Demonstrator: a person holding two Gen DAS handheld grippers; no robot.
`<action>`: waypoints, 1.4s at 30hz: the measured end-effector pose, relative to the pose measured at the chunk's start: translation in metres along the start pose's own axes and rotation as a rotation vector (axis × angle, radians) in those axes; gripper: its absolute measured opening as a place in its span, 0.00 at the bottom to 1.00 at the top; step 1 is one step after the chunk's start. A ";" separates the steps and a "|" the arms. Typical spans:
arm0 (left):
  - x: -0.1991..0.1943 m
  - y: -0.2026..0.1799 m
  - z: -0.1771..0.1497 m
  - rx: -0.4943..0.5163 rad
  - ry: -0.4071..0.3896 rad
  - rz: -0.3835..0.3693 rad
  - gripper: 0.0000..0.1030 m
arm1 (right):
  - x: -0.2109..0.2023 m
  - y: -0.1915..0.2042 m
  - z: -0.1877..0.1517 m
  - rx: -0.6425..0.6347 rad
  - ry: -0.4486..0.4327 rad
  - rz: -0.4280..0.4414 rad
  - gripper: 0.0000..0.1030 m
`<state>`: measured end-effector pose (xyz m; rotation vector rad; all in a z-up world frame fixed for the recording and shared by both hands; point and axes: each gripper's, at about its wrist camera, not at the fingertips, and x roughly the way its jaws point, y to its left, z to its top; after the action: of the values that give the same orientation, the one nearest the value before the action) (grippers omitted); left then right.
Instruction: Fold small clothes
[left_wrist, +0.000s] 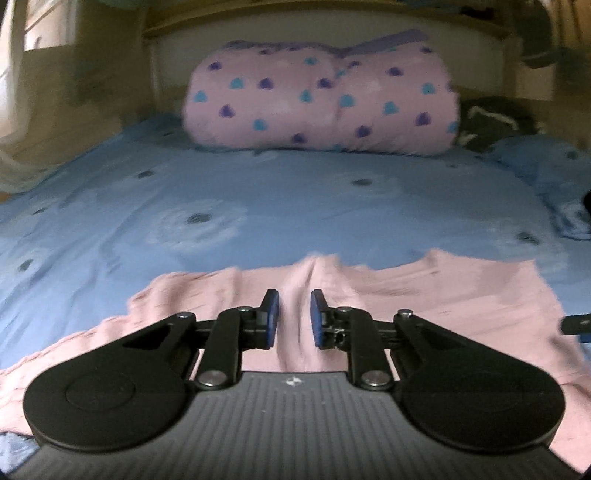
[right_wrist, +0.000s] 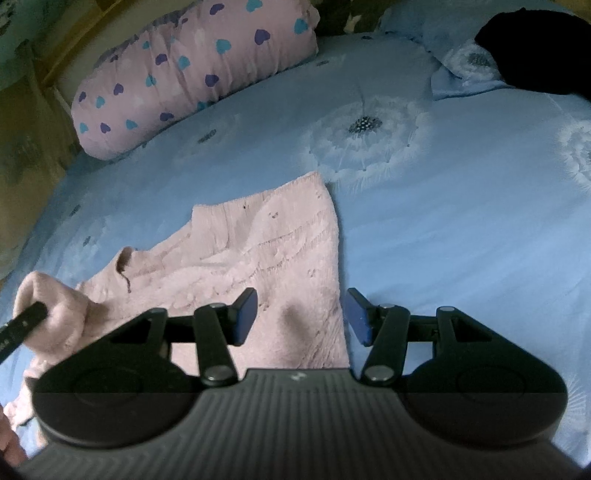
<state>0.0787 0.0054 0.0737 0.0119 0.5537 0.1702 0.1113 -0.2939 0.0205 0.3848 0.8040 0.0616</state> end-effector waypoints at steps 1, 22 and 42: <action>0.003 0.007 -0.002 -0.003 0.009 0.007 0.21 | 0.001 0.001 0.000 -0.007 0.003 -0.002 0.54; 0.077 0.052 -0.012 -0.011 0.166 -0.073 0.71 | 0.019 -0.001 0.005 0.004 -0.012 -0.050 0.54; 0.095 0.055 -0.021 -0.045 0.221 -0.170 0.71 | 0.070 -0.005 0.035 0.008 -0.087 -0.006 0.54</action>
<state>0.1384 0.0746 0.0098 -0.0986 0.7681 0.0177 0.1845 -0.2956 -0.0070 0.3898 0.7196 0.0355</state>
